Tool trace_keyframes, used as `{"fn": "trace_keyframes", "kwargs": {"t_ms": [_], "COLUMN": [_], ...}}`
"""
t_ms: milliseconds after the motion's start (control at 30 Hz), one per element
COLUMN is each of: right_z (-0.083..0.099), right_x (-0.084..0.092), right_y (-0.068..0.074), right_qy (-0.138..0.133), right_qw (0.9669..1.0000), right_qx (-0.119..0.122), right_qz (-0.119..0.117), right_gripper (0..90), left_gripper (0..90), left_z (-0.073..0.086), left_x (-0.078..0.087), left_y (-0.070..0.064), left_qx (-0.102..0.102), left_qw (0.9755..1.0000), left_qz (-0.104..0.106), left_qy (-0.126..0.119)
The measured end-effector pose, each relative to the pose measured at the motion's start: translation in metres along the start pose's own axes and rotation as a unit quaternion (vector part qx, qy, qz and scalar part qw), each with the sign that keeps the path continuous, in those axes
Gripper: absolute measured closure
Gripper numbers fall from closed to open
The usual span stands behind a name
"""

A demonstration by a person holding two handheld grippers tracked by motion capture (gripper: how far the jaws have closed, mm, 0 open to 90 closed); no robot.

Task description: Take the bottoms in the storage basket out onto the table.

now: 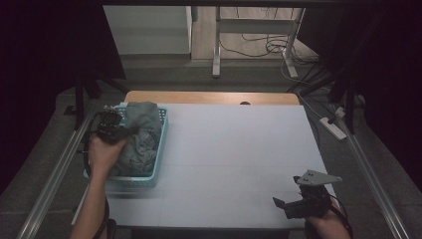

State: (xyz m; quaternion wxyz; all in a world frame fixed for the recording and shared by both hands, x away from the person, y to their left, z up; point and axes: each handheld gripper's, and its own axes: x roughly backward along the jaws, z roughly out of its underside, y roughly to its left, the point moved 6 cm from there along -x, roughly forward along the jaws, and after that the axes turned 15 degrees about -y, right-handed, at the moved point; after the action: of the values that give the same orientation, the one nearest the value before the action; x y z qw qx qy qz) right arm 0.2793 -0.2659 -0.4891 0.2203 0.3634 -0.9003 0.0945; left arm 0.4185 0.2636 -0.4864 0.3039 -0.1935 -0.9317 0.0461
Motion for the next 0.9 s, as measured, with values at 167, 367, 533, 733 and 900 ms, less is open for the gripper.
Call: {"fn": "trace_keyframes", "kwargs": {"t_ms": [167,367,533,733,900], "right_z": [0.000,0.000,0.000,0.000,0.000], "right_x": [0.000,0.000,0.000,0.000,0.000], "right_y": [0.000,0.000,0.000,0.000,0.000], "right_qy": [0.001,0.000,0.001,0.001,0.001], "right_qw": [1.0000,1.0000,1.0000,1.0000,1.0000], "right_qx": [0.000,-0.001,0.000,0.000,0.000], "right_qz": [0.001,0.001,0.001,0.002,0.002], "right_gripper": [0.7,0.7,0.7,0.7,0.7], "left_gripper": [76.2,76.3,76.4,76.4,76.4], "left_z": [-0.009,-0.020,-0.028,-0.037,-0.046], "left_x": [0.011,0.024,0.034,0.045,0.053], "left_y": [-0.001,-0.003,-0.006,-0.011,-0.021], "left_qx": [0.007,0.018,0.016,0.021,0.018], "left_qw": [0.9995,0.9974,0.9952,0.9918,0.9886], "left_qz": [0.007,0.016,0.020,0.033,0.052], "left_qy": [-0.028,-0.068,-0.094,-0.122,-0.140]}}
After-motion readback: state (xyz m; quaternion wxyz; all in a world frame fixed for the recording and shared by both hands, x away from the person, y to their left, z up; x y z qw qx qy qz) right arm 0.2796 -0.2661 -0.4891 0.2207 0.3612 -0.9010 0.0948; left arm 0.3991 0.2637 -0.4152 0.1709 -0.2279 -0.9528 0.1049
